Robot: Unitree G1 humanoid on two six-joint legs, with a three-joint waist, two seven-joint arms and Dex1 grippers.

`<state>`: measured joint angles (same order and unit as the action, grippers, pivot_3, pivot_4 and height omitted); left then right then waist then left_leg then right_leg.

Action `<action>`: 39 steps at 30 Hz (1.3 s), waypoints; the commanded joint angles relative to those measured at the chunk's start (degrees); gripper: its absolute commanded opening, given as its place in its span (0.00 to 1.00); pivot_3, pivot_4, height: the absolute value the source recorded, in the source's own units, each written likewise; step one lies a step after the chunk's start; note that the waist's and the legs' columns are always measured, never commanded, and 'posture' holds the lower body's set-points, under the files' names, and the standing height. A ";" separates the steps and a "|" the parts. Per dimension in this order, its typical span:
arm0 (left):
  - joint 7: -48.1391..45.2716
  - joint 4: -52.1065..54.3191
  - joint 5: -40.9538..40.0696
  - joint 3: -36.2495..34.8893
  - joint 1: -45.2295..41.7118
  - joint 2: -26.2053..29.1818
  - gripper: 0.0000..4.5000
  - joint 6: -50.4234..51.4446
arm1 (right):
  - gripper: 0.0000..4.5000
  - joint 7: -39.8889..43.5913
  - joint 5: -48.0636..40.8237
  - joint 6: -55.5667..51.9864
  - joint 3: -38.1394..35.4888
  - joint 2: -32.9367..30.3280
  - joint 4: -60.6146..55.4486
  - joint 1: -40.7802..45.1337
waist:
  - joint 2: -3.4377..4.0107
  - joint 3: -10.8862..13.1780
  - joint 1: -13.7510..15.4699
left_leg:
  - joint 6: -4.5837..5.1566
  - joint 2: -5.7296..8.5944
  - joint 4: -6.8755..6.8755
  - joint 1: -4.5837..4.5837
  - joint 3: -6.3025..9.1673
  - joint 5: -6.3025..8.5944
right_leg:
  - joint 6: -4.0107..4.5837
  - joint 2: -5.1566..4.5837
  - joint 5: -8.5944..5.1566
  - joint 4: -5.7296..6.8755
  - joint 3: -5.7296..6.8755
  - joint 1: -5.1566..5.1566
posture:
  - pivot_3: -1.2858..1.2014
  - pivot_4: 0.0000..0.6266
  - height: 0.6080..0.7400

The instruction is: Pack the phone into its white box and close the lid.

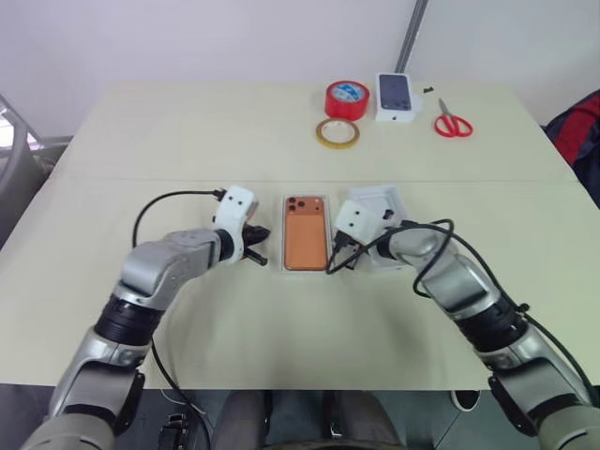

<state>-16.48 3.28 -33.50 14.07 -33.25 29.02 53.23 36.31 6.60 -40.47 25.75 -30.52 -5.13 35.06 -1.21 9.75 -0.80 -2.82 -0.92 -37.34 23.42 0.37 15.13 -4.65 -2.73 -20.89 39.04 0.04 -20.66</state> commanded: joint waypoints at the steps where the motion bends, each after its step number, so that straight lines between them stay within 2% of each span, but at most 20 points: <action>1: -3.48 -1.78 4.67 3.09 -2.89 -2.10 0.01 -1.73 | 0.00 0.03 1.77 2.04 1.13 1.95 1.74 2.16 | 0.00 0.00 0.00 | 0.00 0.00 0.01 0.00 0.00 0.00 | 0.00 0.00 0.00 0.01 0.00 -0.01 | 0.52 0.24 1.00; 4: -6.07 -3.23 7.03 4.48 -4.40 -4.29 0.01 -1.97 | 0.00 0.67 2.73 2.73 1.27 2.37 2.24 2.28 | 0.01 -0.01 0.13 | 0.00 0.01 -0.01 -0.01 0.00 0.00 | 0.00 -0.01 0.00 0.01 0.00 0.01 | 0.52 0.24 1.00; 9: -11.23 -4.09 10.21 7.42 -6.60 -8.16 0.01 -2.24 | 0.00 2.71 3.43 1.56 -0.24 -0.43 -1.44 -0.14 | 0.02 -0.01 0.91 | 0.07 0.05 -0.11 -0.02 0.03 0.02 | 0.00 -0.05 0.00 0.02 0.05 0.11 | 0.52 0.24 1.00; 17: -17.24 -6.90 14.36 13.15 -9.25 -17.36 0.01 -2.37 | 0.00 6.04 2.47 -4.71 -6.38 -9.32 -14.42 -10.00 | 0.04 -0.03 3.16 | 0.24 0.12 -0.38 0.06 0.06 0.12 | -0.01 -0.09 0.00 -0.05 0.05 0.23 | 0.52 0.24 1.00; 27: -19.77 -11.99 18.89 16.32 -10.32 -28.90 0.01 -2.11 | 0.00 8.68 1.07 -11.99 -15.70 -18.98 -28.37 -24.25 | 0.11 -0.07 3.16 | 0.76 0.16 -0.59 0.09 0.10 0.42 | -0.03 -0.10 -0.01 -0.07 0.06 0.36 | 0.52 0.24 1.00; 32: -21.19 -10.54 19.27 16.40 -9.94 -30.51 0.01 -0.32 | 0.00 8.00 1.30 -11.96 -17.74 -20.15 -28.76 -27.35 | 0.12 -0.07 2.92 | 0.79 0.13 -0.61 0.08 0.10 0.43 | -0.03 -0.07 -0.01 -0.08 0.06 0.38 | 0.52 0.24 1.00; 39: -21.63 -10.51 20.20 14.72 -10.28 -29.55 0.01 0.81 | 0.00 7.27 1.60 -10.31 -18.37 -19.92 -25.85 -27.59 | 0.12 -0.07 2.93 | 0.78 0.13 -0.62 0.08 0.10 0.43 | -0.03 -0.06 -0.01 -0.08 0.05 0.38 | 0.52 0.24 1.00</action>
<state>-35.68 -9.34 -11.76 26.26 -43.12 1.99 53.78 43.27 9.86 -52.66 7.01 -51.03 -30.22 7.20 -1.08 9.68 2.13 -2.04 -0.79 -37.96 23.49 0.47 15.55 -4.68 -2.79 -20.89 38.96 0.09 -20.28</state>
